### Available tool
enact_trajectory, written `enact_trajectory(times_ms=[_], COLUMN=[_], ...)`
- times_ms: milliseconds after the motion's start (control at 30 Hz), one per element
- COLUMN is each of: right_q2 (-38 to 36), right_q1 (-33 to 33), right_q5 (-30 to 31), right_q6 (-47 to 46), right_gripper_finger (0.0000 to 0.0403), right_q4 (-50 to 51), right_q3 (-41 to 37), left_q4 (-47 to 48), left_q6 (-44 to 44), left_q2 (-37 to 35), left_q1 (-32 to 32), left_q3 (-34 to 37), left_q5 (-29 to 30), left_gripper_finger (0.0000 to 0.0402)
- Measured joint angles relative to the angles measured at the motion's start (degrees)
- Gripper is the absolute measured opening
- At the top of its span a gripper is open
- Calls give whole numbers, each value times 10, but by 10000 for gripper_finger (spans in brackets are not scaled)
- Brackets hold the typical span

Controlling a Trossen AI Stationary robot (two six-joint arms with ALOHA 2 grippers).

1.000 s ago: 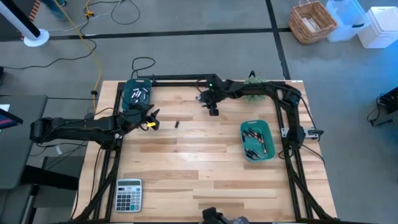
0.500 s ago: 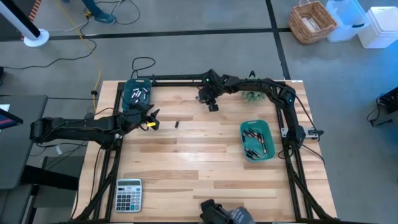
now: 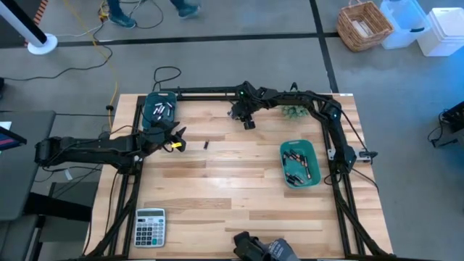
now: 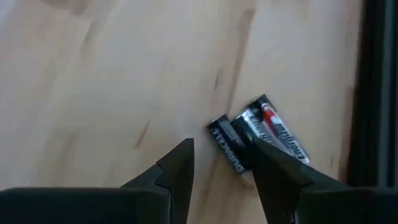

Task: Sort batteries
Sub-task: Put the brown-block battery into the green bin

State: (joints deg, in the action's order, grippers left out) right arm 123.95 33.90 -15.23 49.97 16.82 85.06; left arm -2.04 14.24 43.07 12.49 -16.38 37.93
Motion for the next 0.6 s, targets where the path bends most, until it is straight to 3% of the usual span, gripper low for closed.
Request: enact_trajectory(times_ms=[600], right_q2=[0], right_q1=[0], right_q5=[-1], right_q6=[-31], right_gripper_finger=[171], right_q4=[51], right_q3=[7], left_q4=[-2], left_q6=[0], left_q2=[0], left_q1=[0], left_q3=[0], left_q5=[0], left_gripper_finger=[170])
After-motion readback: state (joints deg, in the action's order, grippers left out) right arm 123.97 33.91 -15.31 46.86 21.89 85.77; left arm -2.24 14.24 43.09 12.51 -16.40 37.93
